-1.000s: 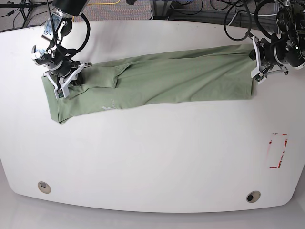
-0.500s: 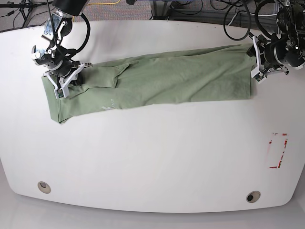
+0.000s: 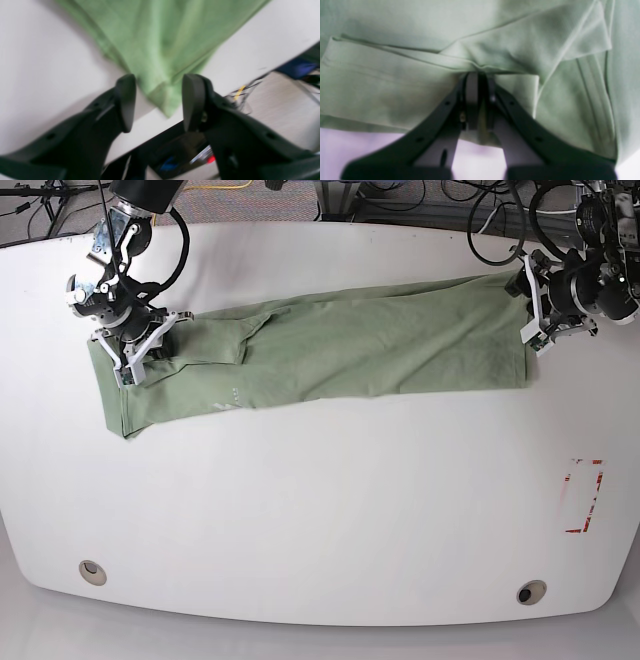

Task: Fold the T-shirt properly
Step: 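Regrasp the strip's end with the left gripper and lift it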

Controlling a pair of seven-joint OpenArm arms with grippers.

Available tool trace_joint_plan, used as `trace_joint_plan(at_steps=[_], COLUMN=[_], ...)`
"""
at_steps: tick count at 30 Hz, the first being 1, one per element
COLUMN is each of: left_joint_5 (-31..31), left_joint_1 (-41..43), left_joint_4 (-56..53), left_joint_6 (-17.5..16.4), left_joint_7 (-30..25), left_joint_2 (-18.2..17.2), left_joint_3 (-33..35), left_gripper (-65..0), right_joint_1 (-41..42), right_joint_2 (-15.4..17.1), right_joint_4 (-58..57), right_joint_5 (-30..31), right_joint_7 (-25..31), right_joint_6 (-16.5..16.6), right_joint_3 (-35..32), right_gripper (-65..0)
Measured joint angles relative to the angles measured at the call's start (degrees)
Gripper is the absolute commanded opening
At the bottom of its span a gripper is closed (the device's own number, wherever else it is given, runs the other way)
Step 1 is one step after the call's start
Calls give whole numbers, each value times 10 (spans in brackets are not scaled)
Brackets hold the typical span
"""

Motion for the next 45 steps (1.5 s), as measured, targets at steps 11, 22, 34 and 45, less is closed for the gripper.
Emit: trace_joint_plan(at_steps=[11, 22, 34, 45], left_joint_5=[-109, -94, -81, -73], left_joint_1=[-22, -80, -91, -97], left_joint_4=[0, -2, -84, -189], left_joint_6=[-2, -2, 38, 0], left_joint_7=[9, 11, -1, 2], left_joint_2=[18, 40, 59, 88], left_joint_3=[-116, -138, -163, -178], left_gripper=[-388, -67, -24, -25], right_joint_1=[0, 0, 1, 2], right_joint_2=[0, 0, 2, 2], right_joint_4=[0, 0, 0, 0], right_joint_5=[0, 0, 0, -1], right_joint_7=[0, 0, -2, -3], right_joint_6=[0, 0, 0, 0], right_joint_3=[0, -1, -1, -1], right_gripper=[-610, -610, -610, -610])
